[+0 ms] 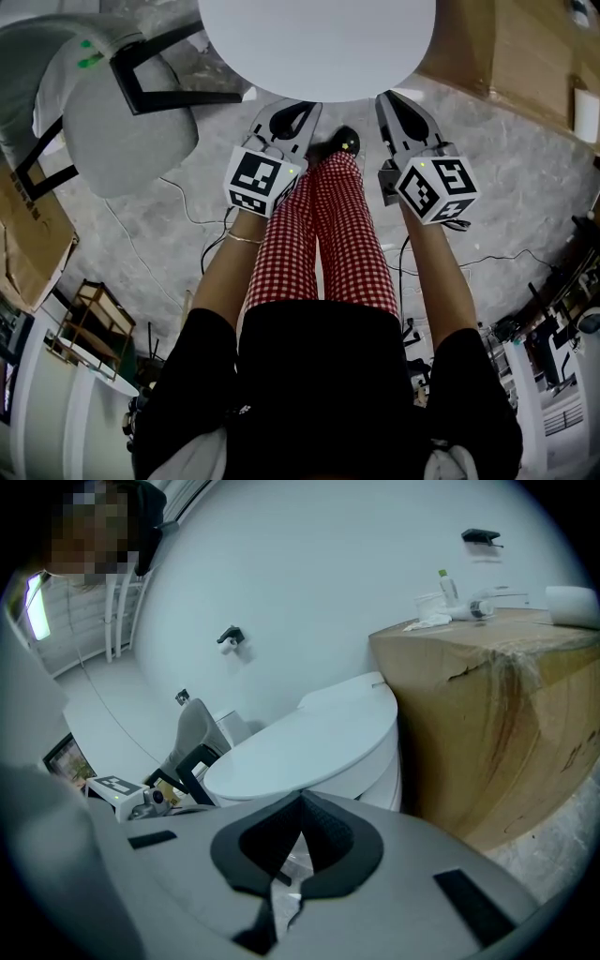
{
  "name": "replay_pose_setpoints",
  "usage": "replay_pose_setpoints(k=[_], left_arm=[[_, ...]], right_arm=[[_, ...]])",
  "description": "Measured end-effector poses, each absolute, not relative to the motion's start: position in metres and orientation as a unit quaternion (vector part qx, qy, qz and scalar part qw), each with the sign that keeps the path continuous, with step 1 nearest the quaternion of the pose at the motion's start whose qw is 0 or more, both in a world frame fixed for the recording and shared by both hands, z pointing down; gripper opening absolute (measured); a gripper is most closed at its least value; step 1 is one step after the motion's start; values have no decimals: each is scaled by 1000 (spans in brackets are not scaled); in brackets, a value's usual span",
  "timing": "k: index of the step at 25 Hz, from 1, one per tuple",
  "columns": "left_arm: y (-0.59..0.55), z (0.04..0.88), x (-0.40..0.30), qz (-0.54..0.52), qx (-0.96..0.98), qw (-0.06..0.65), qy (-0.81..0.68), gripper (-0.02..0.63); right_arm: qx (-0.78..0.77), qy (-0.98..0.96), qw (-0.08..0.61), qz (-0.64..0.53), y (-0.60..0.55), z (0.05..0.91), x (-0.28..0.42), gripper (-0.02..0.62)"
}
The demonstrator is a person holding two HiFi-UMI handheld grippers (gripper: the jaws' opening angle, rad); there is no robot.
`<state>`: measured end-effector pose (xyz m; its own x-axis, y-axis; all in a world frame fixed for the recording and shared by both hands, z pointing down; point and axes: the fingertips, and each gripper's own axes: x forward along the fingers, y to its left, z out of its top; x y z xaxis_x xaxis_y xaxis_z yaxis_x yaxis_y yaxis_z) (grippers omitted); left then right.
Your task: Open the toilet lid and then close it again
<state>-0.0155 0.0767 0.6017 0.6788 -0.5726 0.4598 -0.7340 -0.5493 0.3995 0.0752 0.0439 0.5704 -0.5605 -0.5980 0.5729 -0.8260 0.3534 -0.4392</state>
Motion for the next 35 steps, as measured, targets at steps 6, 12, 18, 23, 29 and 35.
replay_pose_setpoints(k=[6,12,18,23,29,35], left_arm=[[78,608,-16,138,867,296,-376,4],[80,616,-16,143,865,298,-377,3],[80,623,-16,147,863,300,-379,3],[83,628,-17,150,861,306,-379,3],[83,634,-17,151,859,309,-380,4],[85,641,-19,156,856,313,-380,3]], right_arm=[[440,-806,162,361,46,577,74,20],[437,-806,166,363,47,584,75,20],[434,-805,172,367,48,591,75,19],[431,-804,178,370,51,597,74,20],[428,-803,177,374,52,603,75,19],[426,-802,184,376,53,610,74,18]])
